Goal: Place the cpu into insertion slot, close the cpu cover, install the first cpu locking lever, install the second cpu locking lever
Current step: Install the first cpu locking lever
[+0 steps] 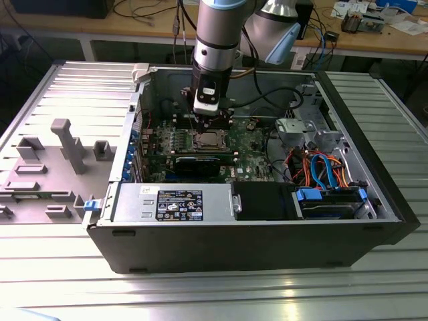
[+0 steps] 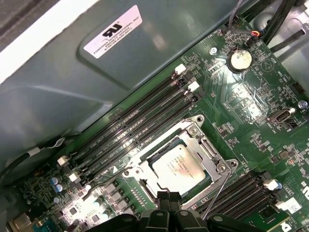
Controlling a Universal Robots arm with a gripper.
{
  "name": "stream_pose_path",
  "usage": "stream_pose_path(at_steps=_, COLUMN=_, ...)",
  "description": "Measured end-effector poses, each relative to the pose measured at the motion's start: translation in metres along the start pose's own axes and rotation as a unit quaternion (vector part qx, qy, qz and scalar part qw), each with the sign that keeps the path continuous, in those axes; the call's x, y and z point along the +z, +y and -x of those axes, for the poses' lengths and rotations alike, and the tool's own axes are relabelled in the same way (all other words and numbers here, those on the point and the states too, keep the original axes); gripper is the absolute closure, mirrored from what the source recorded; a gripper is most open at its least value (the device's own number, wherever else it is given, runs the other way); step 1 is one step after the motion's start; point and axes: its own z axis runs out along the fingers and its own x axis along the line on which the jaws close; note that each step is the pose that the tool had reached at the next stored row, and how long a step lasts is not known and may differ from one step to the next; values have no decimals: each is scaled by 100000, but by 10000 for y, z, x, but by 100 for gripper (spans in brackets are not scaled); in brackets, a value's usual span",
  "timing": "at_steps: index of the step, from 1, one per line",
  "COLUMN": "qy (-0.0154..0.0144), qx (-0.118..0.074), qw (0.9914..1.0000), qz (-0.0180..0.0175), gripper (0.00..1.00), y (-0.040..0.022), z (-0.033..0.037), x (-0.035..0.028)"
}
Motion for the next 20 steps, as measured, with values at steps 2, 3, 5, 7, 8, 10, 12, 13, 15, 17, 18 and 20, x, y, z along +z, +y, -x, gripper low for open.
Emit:
stream_pose_path(at_steps=2, qy=-3, qx=-51, qw=100000, qz=-7, gripper=89, y=0, z=0, x=0)
stream_pose_path(at_steps=3, qy=-3, qx=-85, qw=100000, qz=-9, gripper=89, y=0, z=0, x=0)
stream_pose_path(at_steps=5, qy=-8, qx=-141, qw=100000, qz=-15, gripper=89, y=0, z=0, x=0)
stream_pose_path(at_steps=7, qy=-7, qx=-179, qw=100000, qz=-15, gripper=89, y=0, z=0, x=0)
stream_pose_path(at_steps=8, qy=-7, qx=-196, qw=100000, qz=-12, gripper=89, y=0, z=0, x=0)
stream_pose_path(at_steps=10, qy=-9, qx=-245, qw=100000, qz=-18, gripper=89, y=0, z=1, x=0)
stream_pose_path(at_steps=12, qy=-12, qx=-311, qw=100000, qz=-25, gripper=89, y=-1, z=1, x=0)
stream_pose_path(at_steps=13, qy=-13, qx=-335, qw=99999, qz=-28, gripper=89, y=-1, z=1, x=0)
stream_pose_path(at_steps=15, qy=-17, qx=-391, qw=99999, qz=-33, gripper=89, y=-1, z=1, x=0)
stream_pose_path(at_steps=17, qy=-15, qx=-439, qw=99999, qz=-32, gripper=89, y=-1, z=1, x=0)
stream_pose_path(at_steps=18, qy=-17, qx=-454, qw=99999, qz=-33, gripper=89, y=-1, z=1, x=0)
stream_pose_path(at_steps=20, qy=-18, qx=-525, qw=99999, qz=-42, gripper=89, y=-1, z=1, x=0)
